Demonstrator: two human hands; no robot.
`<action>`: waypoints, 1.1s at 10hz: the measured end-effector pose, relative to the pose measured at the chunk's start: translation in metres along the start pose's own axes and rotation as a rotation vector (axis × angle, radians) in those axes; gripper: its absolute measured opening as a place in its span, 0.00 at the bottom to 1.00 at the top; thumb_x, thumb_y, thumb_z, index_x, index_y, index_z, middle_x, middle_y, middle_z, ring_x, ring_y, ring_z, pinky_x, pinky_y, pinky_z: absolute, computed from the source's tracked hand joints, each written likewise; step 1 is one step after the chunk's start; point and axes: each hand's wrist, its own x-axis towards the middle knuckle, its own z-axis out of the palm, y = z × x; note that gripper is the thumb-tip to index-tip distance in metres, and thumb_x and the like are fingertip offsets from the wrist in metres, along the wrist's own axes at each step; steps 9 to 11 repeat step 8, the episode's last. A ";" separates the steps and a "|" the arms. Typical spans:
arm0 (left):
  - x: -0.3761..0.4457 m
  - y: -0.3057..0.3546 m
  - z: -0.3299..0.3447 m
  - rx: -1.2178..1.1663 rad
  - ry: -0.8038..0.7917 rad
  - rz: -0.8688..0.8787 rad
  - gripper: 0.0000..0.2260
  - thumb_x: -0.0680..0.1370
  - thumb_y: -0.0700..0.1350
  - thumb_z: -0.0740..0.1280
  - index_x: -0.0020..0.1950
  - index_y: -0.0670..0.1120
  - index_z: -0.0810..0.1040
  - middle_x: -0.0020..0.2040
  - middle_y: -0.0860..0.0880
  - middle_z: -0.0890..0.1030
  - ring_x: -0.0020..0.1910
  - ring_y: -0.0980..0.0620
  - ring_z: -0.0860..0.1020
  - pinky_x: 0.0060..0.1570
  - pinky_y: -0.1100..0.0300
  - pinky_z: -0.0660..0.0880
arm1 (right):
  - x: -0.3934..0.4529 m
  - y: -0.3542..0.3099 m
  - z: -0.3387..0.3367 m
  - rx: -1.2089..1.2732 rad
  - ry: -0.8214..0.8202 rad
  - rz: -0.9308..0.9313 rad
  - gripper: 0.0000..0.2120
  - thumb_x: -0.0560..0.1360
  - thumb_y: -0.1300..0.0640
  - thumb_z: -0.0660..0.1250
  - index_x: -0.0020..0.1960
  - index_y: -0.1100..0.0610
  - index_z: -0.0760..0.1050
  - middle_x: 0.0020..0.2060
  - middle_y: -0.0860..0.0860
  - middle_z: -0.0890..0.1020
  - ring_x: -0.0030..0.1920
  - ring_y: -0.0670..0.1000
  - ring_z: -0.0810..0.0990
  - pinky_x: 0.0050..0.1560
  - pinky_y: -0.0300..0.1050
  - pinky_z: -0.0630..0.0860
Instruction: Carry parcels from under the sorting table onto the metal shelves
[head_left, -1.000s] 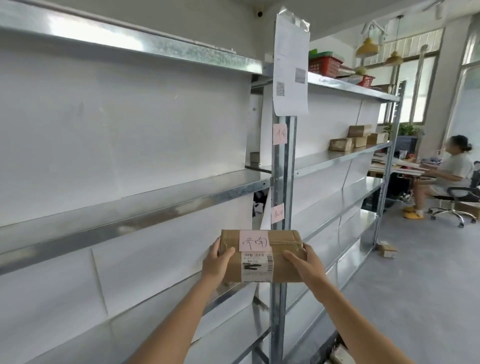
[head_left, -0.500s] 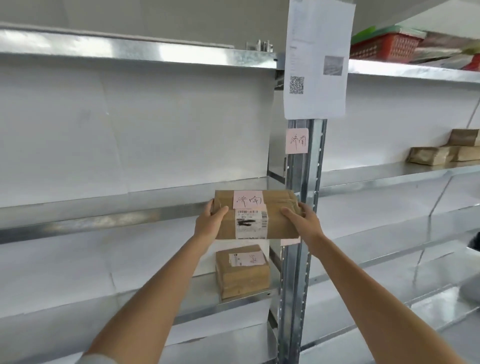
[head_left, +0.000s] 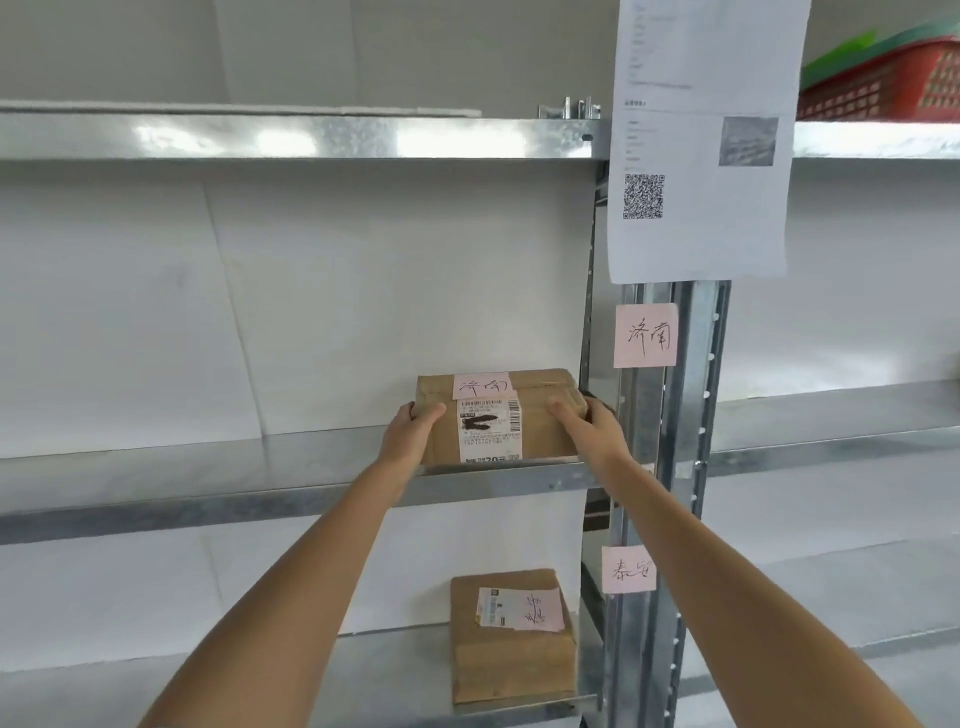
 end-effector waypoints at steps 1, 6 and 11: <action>0.029 -0.014 0.001 -0.030 -0.020 -0.060 0.30 0.65 0.62 0.67 0.61 0.47 0.76 0.58 0.48 0.82 0.57 0.47 0.79 0.60 0.49 0.74 | 0.026 0.007 0.012 -0.058 -0.035 0.025 0.28 0.74 0.44 0.66 0.68 0.59 0.68 0.62 0.55 0.77 0.53 0.51 0.74 0.51 0.44 0.72; 0.046 -0.027 0.006 0.211 0.035 0.055 0.35 0.68 0.39 0.77 0.72 0.43 0.65 0.66 0.47 0.75 0.58 0.50 0.74 0.59 0.59 0.70 | 0.053 0.025 0.015 -0.339 -0.102 0.000 0.40 0.66 0.55 0.77 0.72 0.60 0.61 0.66 0.56 0.74 0.64 0.56 0.73 0.59 0.46 0.72; 0.010 -0.021 -0.002 0.266 0.065 0.062 0.44 0.68 0.42 0.77 0.78 0.45 0.56 0.75 0.44 0.65 0.72 0.45 0.67 0.68 0.48 0.69 | 0.023 0.020 -0.002 -0.324 -0.088 -0.008 0.47 0.67 0.54 0.77 0.76 0.59 0.53 0.72 0.57 0.67 0.71 0.58 0.67 0.66 0.49 0.68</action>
